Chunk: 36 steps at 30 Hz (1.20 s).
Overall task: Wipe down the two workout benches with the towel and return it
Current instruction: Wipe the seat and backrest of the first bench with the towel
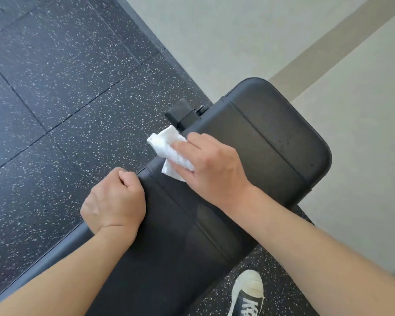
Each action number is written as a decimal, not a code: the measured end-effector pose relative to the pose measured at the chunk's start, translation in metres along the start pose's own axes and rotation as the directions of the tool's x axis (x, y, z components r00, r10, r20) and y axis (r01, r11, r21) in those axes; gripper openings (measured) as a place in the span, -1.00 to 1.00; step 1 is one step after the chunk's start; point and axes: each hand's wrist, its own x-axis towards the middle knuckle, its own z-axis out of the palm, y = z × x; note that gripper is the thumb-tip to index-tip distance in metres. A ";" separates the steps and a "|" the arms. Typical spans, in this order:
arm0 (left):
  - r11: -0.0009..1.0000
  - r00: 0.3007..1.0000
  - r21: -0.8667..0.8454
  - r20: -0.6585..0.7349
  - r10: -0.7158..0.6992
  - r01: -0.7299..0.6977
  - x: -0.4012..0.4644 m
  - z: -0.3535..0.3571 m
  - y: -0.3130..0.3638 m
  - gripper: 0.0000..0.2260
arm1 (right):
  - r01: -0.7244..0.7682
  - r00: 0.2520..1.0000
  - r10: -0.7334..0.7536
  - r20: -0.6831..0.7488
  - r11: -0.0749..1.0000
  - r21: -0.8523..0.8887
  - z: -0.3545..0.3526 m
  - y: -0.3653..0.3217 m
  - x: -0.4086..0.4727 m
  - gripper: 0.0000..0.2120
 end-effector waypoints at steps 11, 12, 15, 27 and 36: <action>0.999 0.993 -0.050 0.118 0.017 -0.011 0.001 -0.008 0.001 -0.62 | -0.280 0.917 0.343 0.201 0.916 -0.286 0.010 -0.003 0.085 -0.80; 0.999 0.991 -0.054 0.133 0.015 -0.007 0.001 -0.009 0.002 -0.62 | -0.184 0.931 0.256 0.261 0.945 -0.270 0.016 -0.023 0.078 -0.78; 0.997 0.986 -0.075 0.169 0.007 0.006 0.002 -0.014 0.004 -0.62 | 0.016 0.897 0.052 0.439 0.989 -0.150 0.024 -0.067 0.057 -0.79; 0.991 0.982 -0.123 0.169 0.080 -0.060 0.007 -0.019 0.000 -0.63 | -0.148 0.826 0.365 0.429 0.876 -0.460 0.007 0.003 0.111 -0.76; 0.984 0.966 -0.160 0.234 0.111 -0.075 0.007 -0.020 -0.002 -0.68 | 0.167 0.851 0.063 0.521 0.909 -0.382 0.007 -0.031 0.091 -0.69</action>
